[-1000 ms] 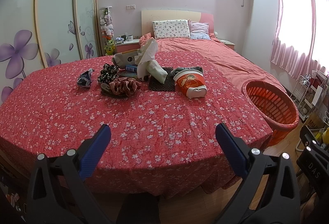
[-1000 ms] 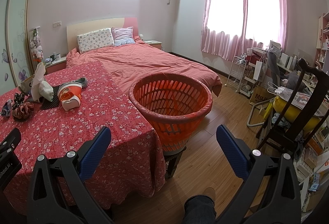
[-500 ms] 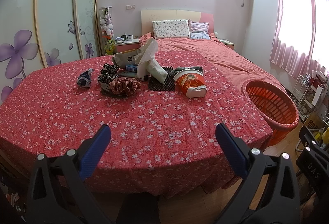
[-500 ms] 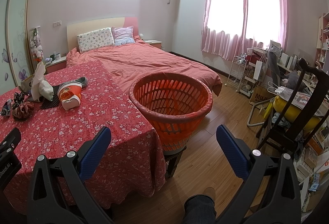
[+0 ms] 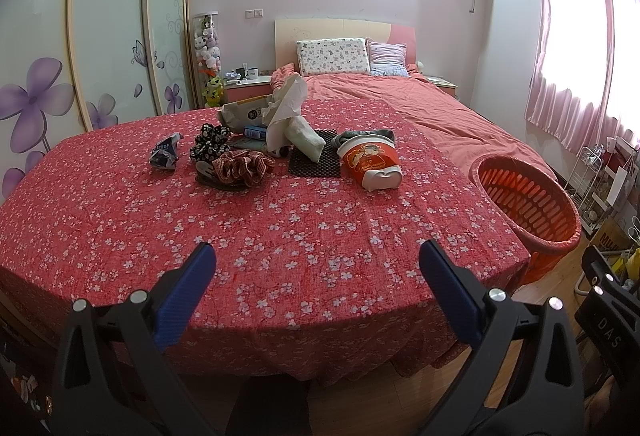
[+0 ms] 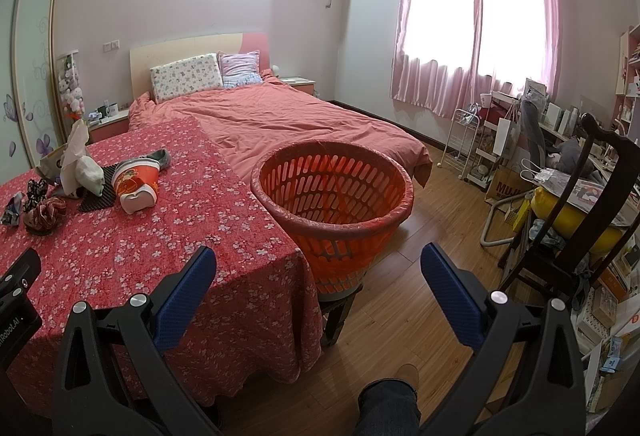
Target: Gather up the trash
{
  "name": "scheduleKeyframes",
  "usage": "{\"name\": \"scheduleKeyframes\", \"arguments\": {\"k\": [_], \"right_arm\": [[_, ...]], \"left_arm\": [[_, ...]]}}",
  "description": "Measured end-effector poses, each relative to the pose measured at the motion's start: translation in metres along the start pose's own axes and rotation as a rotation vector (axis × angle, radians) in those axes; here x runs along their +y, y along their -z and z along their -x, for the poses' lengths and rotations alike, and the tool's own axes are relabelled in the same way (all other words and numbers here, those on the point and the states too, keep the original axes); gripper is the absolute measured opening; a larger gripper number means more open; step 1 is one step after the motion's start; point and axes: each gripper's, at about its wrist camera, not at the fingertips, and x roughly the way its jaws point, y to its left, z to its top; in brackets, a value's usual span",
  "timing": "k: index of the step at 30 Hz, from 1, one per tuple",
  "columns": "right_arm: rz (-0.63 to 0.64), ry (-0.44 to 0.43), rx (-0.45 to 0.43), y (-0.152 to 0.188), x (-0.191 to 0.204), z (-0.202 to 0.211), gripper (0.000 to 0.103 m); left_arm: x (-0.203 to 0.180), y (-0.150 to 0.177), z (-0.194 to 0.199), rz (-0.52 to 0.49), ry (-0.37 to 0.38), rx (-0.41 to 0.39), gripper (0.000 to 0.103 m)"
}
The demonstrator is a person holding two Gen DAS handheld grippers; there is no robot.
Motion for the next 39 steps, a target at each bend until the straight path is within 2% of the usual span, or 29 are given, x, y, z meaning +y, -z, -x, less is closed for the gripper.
{"name": "scheduleKeyframes", "arguments": {"k": [26,31,34,39], "right_arm": [[0.0,-0.001,0.002,0.001,-0.003,-0.001,0.101],[0.009,-0.009,0.0,0.001,-0.003,-0.008,0.101],[0.006,-0.037,0.002,-0.005,0.003,-0.016,0.101],[0.022,-0.146,0.026,-0.02,0.03,-0.039,0.101]], "left_arm": [[0.0,0.0,-0.001,0.001,-0.003,0.004,0.099],[0.004,0.0,-0.011,0.02,-0.019,0.018,0.099],[0.016,-0.002,-0.02,0.04,-0.04,0.026,0.099],[0.043,-0.014,-0.039,0.091,-0.093,0.035,0.099]]}}
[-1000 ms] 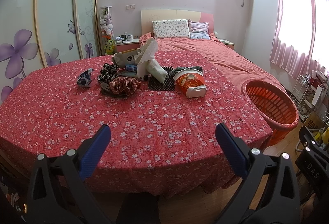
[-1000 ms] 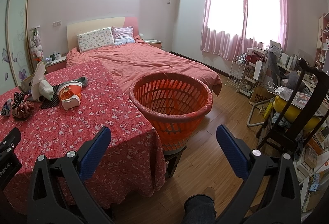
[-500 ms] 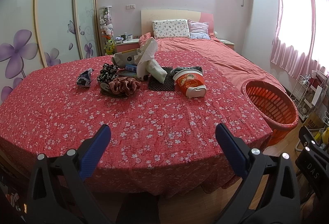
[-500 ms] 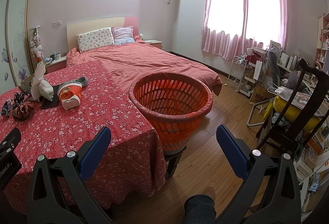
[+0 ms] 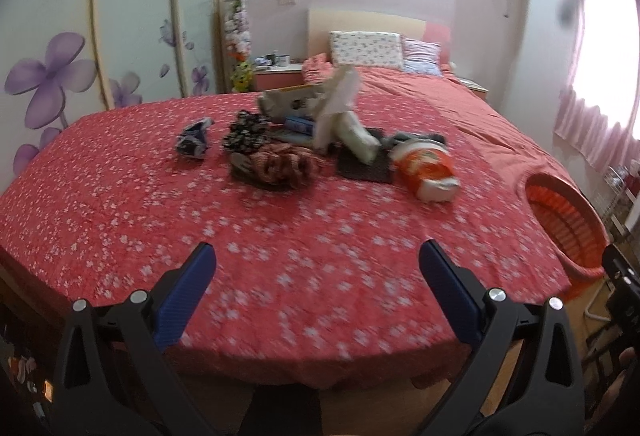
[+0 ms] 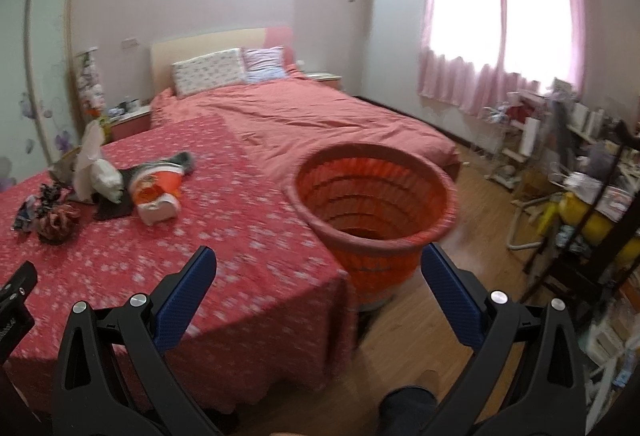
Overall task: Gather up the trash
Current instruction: 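Grasp the red-and-white paper cup with the right tool while the left tool grasps the plaid scrunchie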
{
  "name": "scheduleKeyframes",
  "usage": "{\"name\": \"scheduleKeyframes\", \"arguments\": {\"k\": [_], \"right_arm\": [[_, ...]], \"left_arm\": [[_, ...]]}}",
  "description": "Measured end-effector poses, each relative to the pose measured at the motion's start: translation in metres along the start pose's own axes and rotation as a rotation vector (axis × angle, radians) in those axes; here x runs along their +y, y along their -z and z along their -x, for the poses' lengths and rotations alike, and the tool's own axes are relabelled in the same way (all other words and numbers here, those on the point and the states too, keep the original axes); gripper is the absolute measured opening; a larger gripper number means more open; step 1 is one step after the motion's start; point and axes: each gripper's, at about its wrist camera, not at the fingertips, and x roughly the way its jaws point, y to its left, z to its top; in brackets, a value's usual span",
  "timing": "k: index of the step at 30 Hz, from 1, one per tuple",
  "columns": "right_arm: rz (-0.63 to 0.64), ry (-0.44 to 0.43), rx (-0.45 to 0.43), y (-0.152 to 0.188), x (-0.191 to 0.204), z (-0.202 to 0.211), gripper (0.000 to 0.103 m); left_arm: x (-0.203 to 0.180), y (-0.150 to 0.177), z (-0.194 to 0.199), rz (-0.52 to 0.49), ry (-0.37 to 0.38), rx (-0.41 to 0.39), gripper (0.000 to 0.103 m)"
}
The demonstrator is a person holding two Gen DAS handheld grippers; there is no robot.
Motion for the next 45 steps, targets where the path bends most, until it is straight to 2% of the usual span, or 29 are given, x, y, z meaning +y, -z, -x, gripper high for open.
{"name": "scheduleKeyframes", "arguments": {"k": [5,8,16,19,24,27,30,32,34,37,45], "right_arm": [[0.035,-0.139,0.029,-0.019,0.036,-0.033,0.101],[0.083,-0.19,0.055,-0.027,0.062,-0.055,0.101],[0.168,-0.251,0.155,-0.035,0.116,-0.123,0.101],[0.178,-0.264,0.186,-0.036,0.126,-0.135,0.101],[0.203,-0.257,0.225,-0.035,0.139,-0.149,0.101],[0.218,-0.263,0.242,-0.035,0.144,-0.153,0.096],[0.232,-0.266,0.261,-0.033,0.146,-0.157,0.088],[0.221,-0.281,0.284,-0.033,0.144,-0.159,0.076],[0.2,-0.294,0.301,-0.034,0.14,-0.162,0.071],[0.193,-0.304,0.303,-0.034,0.136,-0.162,0.071],[0.193,-0.317,0.306,-0.035,0.133,-0.166,0.071]], "left_arm": [[0.024,-0.018,-0.023,0.029,-0.051,-0.012,0.099],[0.038,-0.028,-0.039,0.049,-0.068,0.001,0.099],[0.07,-0.042,-0.078,0.102,-0.063,0.057,0.099],[0.076,-0.043,-0.087,0.122,-0.047,0.074,0.099],[0.08,-0.052,-0.101,0.153,-0.012,0.094,0.098],[0.075,-0.058,-0.107,0.153,-0.002,0.096,0.096],[0.067,-0.063,-0.113,0.149,0.004,0.097,0.093],[0.062,-0.066,-0.119,0.143,0.008,0.105,0.09],[0.057,-0.068,-0.127,0.137,0.01,0.12,0.085],[0.051,-0.069,-0.136,0.135,0.02,0.143,0.081],[0.042,-0.07,-0.15,0.129,0.007,0.177,0.079]]}}
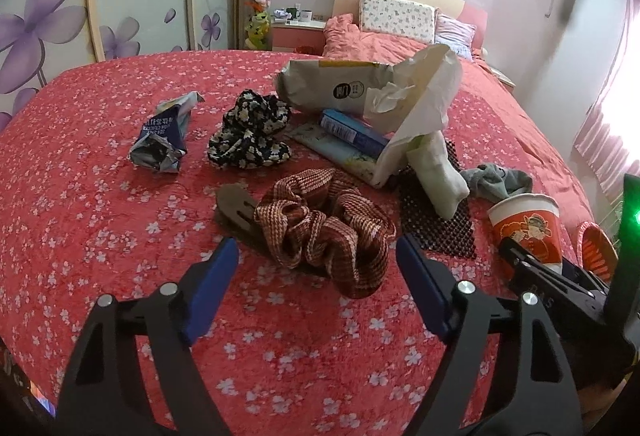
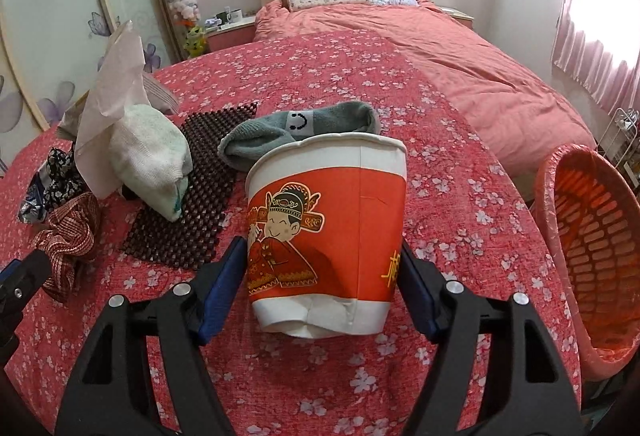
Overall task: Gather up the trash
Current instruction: 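Grasp the red-and-white paper cup with the right tool while the left tool grasps the plaid scrunchie, then carry the cup and scrunchie over the orange basket and open both tools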
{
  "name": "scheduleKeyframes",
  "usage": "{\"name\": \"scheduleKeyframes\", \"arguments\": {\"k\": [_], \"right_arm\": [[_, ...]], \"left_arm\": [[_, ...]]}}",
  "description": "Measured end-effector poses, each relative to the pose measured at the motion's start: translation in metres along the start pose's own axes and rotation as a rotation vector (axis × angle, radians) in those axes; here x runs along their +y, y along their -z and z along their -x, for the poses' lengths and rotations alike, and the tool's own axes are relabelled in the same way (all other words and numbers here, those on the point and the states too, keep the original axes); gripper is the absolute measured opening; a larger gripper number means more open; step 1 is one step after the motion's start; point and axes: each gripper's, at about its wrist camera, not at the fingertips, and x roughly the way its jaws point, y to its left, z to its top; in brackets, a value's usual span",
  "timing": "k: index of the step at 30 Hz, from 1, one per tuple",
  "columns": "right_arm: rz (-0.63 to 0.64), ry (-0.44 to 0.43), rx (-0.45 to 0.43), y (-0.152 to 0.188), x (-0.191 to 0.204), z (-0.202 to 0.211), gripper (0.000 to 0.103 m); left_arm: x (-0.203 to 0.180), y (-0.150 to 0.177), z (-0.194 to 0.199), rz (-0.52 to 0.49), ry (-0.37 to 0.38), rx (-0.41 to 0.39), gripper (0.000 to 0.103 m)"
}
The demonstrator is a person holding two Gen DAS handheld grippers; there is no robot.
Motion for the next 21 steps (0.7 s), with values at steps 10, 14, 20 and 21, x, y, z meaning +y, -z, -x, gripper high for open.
{"name": "scheduleKeyframes", "arguments": {"k": [10,14,20,21], "right_arm": [[-0.007,-0.005,-0.001,-0.001,-0.003,-0.004,0.071],[-0.009,-0.01,-0.001,0.0,-0.003,-0.006,0.071],[-0.011,-0.013,-0.001,0.001,-0.008,-0.005,0.071],[-0.01,-0.01,-0.002,0.001,-0.008,-0.005,0.071]], "left_arm": [[-0.009,0.002,-0.022,-0.003,-0.011,0.066,0.061],[-0.012,0.001,-0.026,-0.013,-0.02,0.067,0.052],[-0.012,0.0,-0.028,-0.032,0.006,0.062,0.034],[-0.01,0.001,-0.028,-0.026,0.018,0.059,0.034]]}}
